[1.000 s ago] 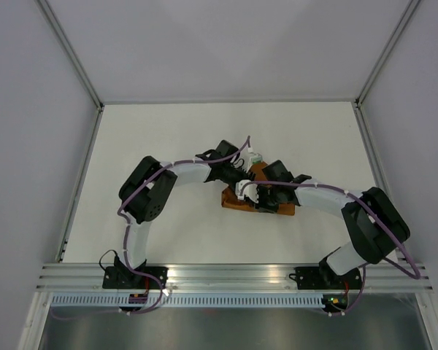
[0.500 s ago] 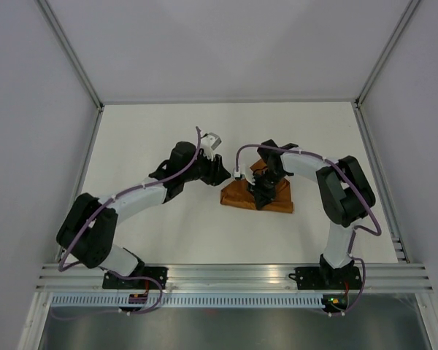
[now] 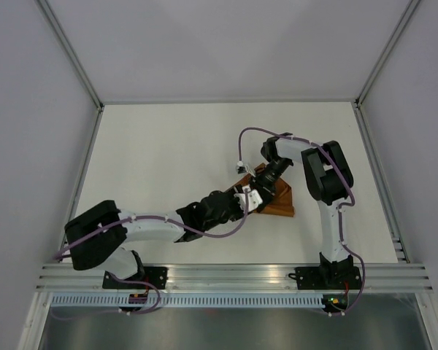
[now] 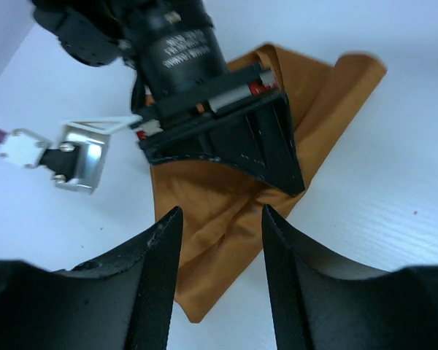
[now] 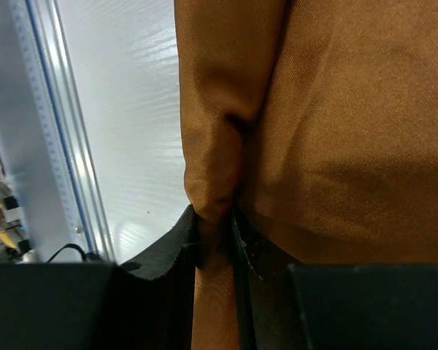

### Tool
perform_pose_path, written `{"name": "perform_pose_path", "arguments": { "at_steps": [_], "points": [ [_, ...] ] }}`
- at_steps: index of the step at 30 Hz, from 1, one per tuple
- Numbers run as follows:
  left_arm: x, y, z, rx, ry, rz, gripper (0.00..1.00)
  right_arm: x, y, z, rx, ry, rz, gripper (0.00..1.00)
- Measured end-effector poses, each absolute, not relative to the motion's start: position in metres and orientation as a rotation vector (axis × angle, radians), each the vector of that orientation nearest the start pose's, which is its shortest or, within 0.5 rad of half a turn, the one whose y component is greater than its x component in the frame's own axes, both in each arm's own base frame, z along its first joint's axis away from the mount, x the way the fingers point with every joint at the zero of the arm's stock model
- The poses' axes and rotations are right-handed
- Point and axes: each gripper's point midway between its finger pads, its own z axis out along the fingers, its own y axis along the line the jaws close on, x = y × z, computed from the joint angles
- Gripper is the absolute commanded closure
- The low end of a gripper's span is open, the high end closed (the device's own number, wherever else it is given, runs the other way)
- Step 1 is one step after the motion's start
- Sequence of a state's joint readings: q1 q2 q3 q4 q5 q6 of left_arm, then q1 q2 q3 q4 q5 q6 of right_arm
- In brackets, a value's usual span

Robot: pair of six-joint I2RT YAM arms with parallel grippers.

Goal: Fold the napkin, place the utensils inside, and roll it up
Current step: Roll the napkin at the center of the board.

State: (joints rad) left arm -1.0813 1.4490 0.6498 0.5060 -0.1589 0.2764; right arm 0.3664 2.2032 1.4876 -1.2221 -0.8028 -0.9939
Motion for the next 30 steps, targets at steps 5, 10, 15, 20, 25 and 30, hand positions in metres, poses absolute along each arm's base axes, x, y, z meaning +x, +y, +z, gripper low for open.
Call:
{"name": "perform_pose_path", "arguments": {
  "at_steps": [5, 10, 15, 20, 25, 30],
  "points": [
    [0.226, -0.369, 0.069, 1.335, 1.476, -0.183, 0.44, 0.231, 0.2, 0.013, -1.633, 2.48, 1.433, 0.9],
    [0.222, -0.37, 0.033, 1.461, 1.429, -0.07, 0.39, 0.227, 0.198, 0.012, -1.601, 2.518, 1.482, 0.9],
    [0.229, -0.386, 0.042, 1.444, 1.395, -0.074, 0.35, 0.223, 0.195, 0.012, -1.584, 2.551, 1.512, 0.9],
    [0.231, -0.392, 0.035, 1.464, 1.4, -0.095, 0.41, 0.223, 0.194, 0.012, -1.573, 2.57, 1.526, 0.9],
    [0.229, -0.396, 0.031, 1.485, 1.425, -0.154, 0.45, 0.224, 0.193, 0.012, -1.57, 2.583, 1.535, 0.9],
    [0.228, -0.404, 0.025, 1.509, 1.491, -0.26, 0.6, 0.224, 0.188, 0.012, -1.576, 2.613, 1.529, 0.9]
  ]
}}
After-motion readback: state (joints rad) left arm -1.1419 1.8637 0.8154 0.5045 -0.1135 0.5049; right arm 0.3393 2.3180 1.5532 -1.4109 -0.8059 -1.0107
